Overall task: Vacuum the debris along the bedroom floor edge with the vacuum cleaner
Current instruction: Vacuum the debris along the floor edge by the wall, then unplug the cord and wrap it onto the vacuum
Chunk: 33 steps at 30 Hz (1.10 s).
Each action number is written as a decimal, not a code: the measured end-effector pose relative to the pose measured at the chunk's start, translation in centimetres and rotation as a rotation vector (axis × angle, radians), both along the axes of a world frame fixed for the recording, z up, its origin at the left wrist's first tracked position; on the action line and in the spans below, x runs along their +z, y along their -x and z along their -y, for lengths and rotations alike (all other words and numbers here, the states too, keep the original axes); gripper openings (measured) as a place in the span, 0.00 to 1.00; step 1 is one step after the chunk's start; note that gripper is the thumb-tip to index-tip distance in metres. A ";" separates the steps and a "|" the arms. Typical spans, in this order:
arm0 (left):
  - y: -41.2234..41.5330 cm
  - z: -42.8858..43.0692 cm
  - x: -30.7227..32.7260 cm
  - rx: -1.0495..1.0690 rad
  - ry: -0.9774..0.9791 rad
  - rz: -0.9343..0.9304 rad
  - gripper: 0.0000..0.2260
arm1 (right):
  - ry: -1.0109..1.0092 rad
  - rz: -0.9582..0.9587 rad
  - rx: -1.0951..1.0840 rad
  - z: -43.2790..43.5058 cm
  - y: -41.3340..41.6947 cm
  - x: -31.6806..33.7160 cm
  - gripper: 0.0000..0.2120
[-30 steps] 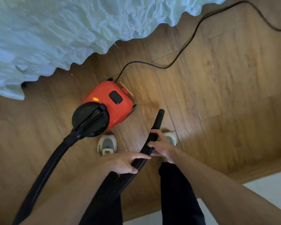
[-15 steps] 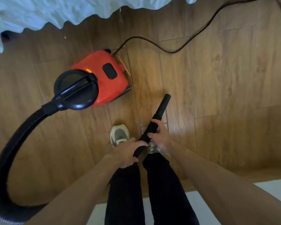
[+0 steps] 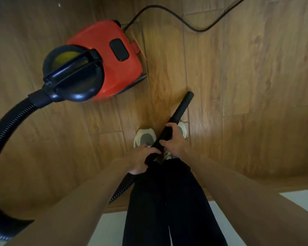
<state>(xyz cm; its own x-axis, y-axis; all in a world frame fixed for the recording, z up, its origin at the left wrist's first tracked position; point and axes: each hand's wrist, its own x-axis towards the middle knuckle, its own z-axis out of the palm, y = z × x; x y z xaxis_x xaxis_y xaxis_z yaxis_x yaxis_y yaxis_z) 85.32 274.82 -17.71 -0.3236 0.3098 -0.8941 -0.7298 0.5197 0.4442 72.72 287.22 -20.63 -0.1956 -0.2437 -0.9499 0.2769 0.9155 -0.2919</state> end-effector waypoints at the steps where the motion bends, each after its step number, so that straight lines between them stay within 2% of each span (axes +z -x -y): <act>1: -0.3 0.0 -0.4 -0.004 0.008 0.005 0.31 | 0.013 -0.014 0.052 -0.2 -0.1 -0.2 0.30; 5: -0.4 -0.1 -1.1 -0.010 0.049 0.033 0.30 | 0.033 -0.098 0.274 -0.3 0.1 -0.3 0.28; 10: 1.8 2.1 0.6 0.034 0.212 0.019 0.30 | -0.044 -0.124 0.419 0.4 1.8 1.5 0.28; 15: 7.1 6.7 6.7 0.055 0.381 0.021 0.32 | -0.035 -0.153 0.588 2.2 5.5 6.2 0.24; 17: 11.7 10.2 11.4 0.137 0.513 -0.101 0.27 | -0.016 -0.196 0.606 3.6 7.6 8.9 0.25; 19: 15.3 13.0 16.3 0.160 0.650 -0.212 0.25 | -0.006 -0.240 0.637 5.4 10.1 12.2 0.30; 22: 17.1 14.4 21.1 -0.018 0.623 -0.216 0.37 | -0.010 -0.360 0.681 8.4 14.4 18.2 0.37; 25: 19.8 16.9 26.6 -0.061 0.684 -0.288 0.40 | 0.006 -0.539 0.676 11.1 19.0 25.8 0.37; 33: 29.8 23.4 48.2 -0.052 0.876 -0.588 0.40 | 0.107 -0.845 0.512 15.3 29.9 49.1 0.36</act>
<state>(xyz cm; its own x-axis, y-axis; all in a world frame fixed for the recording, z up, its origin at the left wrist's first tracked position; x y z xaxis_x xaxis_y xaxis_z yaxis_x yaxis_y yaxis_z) 55.54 251.44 30.51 -0.7834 -0.3420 -0.5190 -0.4891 0.8544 0.1753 42.86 271.93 28.46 -0.6454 -0.5640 -0.5152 -0.4815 0.8240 -0.2987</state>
